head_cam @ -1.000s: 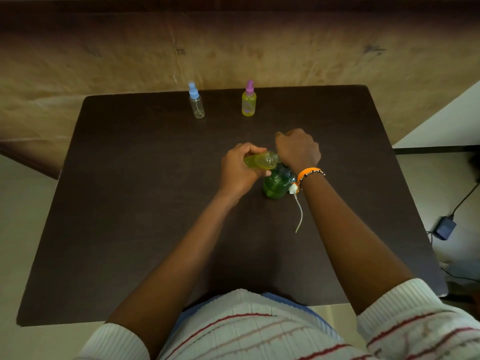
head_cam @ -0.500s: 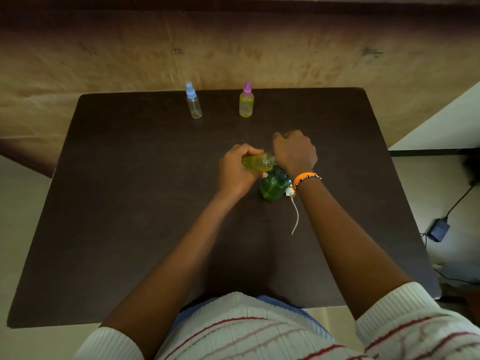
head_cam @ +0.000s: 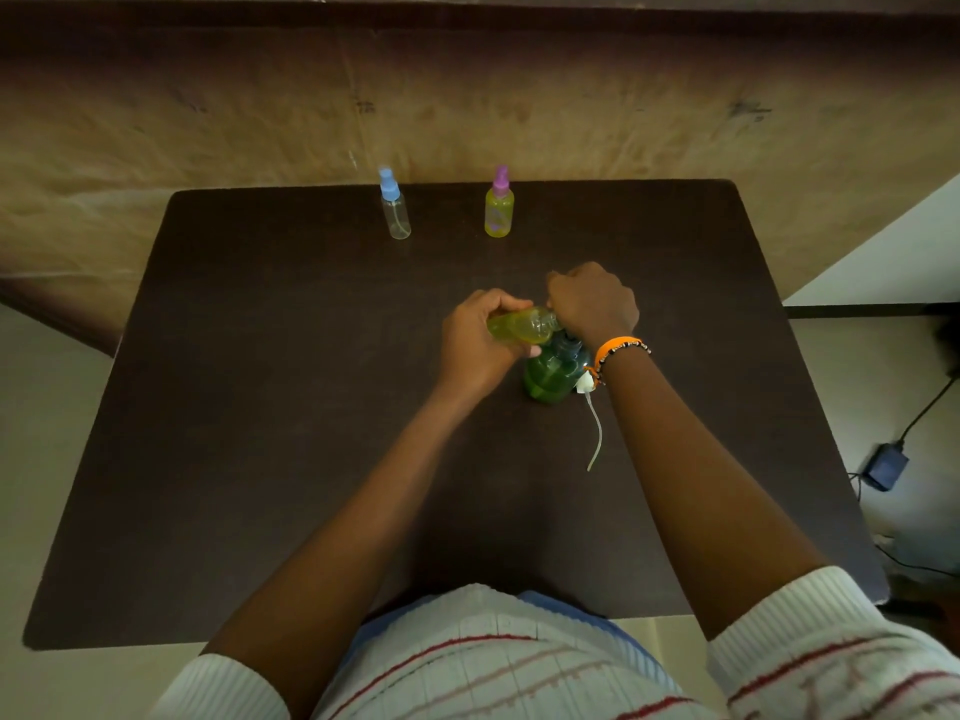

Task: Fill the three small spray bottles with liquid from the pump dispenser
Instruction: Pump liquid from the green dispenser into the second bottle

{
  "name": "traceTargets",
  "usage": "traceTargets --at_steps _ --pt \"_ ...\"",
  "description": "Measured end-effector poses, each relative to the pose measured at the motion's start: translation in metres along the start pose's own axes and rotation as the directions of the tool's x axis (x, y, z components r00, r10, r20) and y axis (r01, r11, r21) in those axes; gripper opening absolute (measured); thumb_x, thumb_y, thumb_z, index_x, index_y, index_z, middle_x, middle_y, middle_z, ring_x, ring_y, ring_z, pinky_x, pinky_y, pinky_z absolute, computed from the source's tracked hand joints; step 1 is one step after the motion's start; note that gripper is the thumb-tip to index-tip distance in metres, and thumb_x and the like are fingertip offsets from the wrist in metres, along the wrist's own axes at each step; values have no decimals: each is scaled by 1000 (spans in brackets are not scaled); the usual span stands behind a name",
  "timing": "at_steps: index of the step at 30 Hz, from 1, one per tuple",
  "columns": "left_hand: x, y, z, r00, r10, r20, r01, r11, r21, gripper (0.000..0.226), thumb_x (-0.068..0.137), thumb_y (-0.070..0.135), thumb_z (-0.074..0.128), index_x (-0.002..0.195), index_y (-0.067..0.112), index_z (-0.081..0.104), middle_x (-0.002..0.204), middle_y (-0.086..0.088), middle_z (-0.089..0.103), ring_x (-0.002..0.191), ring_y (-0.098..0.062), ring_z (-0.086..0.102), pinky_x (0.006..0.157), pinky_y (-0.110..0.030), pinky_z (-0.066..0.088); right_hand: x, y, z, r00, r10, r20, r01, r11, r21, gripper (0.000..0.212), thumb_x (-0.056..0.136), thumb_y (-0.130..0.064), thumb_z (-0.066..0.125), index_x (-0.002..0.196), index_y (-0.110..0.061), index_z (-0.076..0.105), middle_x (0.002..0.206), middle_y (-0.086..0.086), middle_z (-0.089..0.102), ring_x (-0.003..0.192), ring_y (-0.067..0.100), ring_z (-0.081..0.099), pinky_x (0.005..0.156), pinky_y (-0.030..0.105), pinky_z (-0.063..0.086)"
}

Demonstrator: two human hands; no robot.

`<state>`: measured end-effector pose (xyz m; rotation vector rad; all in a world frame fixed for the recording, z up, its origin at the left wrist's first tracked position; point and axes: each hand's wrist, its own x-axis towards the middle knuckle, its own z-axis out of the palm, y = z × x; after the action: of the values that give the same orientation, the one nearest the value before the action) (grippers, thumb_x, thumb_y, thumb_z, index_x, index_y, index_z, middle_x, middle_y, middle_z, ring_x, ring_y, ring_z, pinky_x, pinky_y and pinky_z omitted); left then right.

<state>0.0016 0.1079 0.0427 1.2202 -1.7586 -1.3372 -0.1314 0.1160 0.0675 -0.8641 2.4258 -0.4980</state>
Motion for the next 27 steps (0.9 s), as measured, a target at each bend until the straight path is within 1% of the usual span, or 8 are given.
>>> traceTargets --at_steps 4,8,10,14,18,21,25,27 --pt "0 -1 2 1000 -11 3 11 1000 8 45 50 1 83 90 16 69 99 -6 67 90 -20 65 84 -42 53 -4 3 3 997 9 -72 -4 998 65 40 89 -40 45 99 -12 72 111 13 69 106 36 60 81 35 41" --pt "0 -1 2 1000 -19 8 18 1000 9 45 49 2 83 88 20 68 99 -4 67 91 -20 65 85 -43 53 -5 2 3 996 17 -89 -9 996 85 40 89 -39 45 100 -12 72 113 14 69 108 37 60 84 36 44" --pt "0 -1 1 1000 -17 5 17 1000 5 46 49 2 84 88 19 68 98 -4 66 91 -20 65 85 -43 53 -6 0 2 997 7 -75 -2 998 59 40 89 -40 45 101 -12 72 114 14 68 109 37 59 84 36 43" --pt "0 0 0 1000 -16 9 16 1000 -12 45 50 1 83 87 21 67 97 -4 66 90 -21 65 84 -43 53 -5 -5 -3 999 30 -10 -30 999 -15 45 90 -42 46 113 -12 69 124 15 63 117 38 55 88 36 42" --pt "-1 -1 -1 1000 -16 13 16 1000 -22 45 50 1 83 86 22 67 98 -5 66 90 -20 65 84 -43 53 -4 -7 -4 999 31 19 -31 999 -35 46 90 -42 46 116 -11 68 125 15 62 119 37 54 85 35 40" --pt "-1 -3 0 1000 -11 8 12 1000 -27 46 49 3 83 86 24 67 98 -5 67 90 -20 66 84 -43 54 -5 -3 -2 999 42 -17 -42 999 9 45 90 -42 46 115 -11 67 125 14 62 118 37 55 85 35 40" --pt "-1 -4 3 1000 -29 -1 29 999 -21 46 49 2 84 84 26 66 97 -5 68 90 -20 66 83 -42 54 -9 -1 0 994 65 -92 -57 995 82 47 93 -42 45 121 -8 62 129 16 60 120 37 54 93 37 42" --pt "0 -3 4 1000 -21 -1 20 1000 -18 47 49 1 84 82 28 65 97 -5 68 90 -20 66 83 -42 54 -10 -2 0 993 61 -105 -52 994 94 47 93 -41 46 122 -8 62 129 16 60 120 37 54 93 37 42"
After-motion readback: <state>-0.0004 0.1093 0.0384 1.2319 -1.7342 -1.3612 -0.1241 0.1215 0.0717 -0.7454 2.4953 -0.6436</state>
